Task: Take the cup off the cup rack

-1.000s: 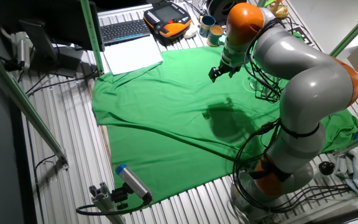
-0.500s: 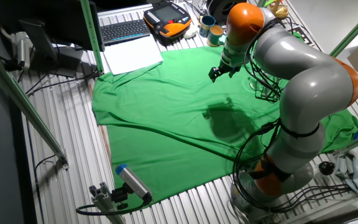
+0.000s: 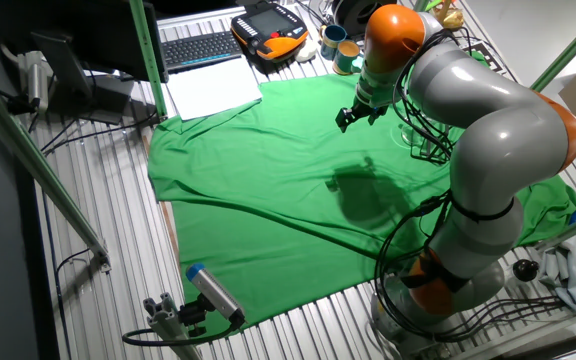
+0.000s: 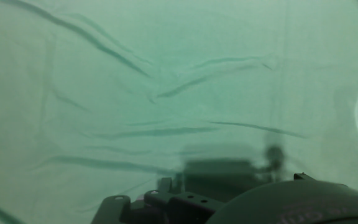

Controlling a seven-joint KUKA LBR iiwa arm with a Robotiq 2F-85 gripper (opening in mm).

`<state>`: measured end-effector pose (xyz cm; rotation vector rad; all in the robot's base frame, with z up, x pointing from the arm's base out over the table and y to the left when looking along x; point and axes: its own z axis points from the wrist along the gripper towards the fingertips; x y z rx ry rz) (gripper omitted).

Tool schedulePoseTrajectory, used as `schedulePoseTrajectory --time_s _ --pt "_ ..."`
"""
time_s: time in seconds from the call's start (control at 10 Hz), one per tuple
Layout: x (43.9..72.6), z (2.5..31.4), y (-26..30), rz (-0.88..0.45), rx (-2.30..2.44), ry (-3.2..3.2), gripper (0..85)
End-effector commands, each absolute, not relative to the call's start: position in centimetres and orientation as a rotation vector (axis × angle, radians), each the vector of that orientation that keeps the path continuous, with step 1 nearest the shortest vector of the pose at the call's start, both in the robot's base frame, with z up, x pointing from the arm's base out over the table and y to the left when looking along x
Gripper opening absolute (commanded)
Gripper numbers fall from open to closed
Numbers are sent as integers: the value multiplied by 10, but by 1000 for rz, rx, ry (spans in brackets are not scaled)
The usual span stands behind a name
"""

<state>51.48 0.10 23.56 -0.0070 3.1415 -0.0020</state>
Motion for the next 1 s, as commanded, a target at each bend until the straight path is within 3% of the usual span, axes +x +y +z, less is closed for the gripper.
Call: schedulePoseTrajectory --time_s 0.0,0.9 --pt "515 236 1 -126 -407 3332 170" --pt "513 236 1 -130 -408 3306 170"
